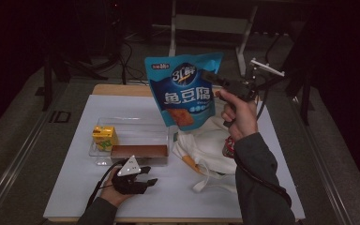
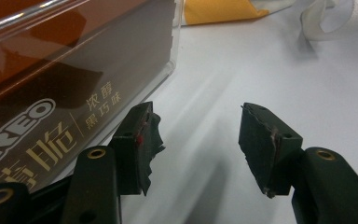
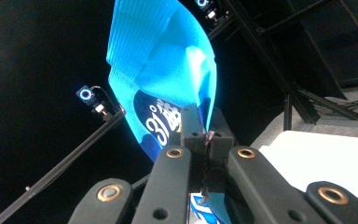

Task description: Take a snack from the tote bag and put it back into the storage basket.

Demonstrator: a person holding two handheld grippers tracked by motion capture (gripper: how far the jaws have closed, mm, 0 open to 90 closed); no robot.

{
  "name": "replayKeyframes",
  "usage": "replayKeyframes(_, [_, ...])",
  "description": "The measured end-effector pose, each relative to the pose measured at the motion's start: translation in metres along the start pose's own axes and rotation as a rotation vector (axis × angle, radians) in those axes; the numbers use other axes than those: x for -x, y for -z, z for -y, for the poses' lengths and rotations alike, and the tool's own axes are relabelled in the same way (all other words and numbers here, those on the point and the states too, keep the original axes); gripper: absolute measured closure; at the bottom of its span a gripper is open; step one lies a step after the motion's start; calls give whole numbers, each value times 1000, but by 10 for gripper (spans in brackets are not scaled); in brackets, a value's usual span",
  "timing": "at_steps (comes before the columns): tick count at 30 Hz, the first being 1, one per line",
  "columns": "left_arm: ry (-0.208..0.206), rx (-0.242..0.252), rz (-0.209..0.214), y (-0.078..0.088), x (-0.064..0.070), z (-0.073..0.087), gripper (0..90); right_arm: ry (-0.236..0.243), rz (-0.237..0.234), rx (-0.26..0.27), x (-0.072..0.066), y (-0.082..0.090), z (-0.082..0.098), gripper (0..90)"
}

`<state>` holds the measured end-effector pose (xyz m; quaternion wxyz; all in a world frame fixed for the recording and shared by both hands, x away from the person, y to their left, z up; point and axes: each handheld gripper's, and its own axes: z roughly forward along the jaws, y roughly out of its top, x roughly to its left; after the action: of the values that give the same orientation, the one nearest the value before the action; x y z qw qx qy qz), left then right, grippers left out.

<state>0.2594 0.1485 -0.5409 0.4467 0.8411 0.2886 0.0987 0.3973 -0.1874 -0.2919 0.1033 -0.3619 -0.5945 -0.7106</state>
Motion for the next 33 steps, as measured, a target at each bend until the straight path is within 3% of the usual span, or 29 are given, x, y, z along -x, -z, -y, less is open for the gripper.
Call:
replayKeyframes(13, [-13,-7,1,0,1,0,457,-20,-31,-25,-2,-29,11,897])
replayKeyframes(20, [-21,-9,0,0,1,0,457,2,-44,-52,-7,-49,17,897])
replayKeyframes(26, [-27,-14,4,-1,2,0,458,18,-36,-69,-8,-59,22,897])
replayKeyframes(33, [-32,-12,2,-1,3,0,459,2,-34,-82,-5,-72,29,897])
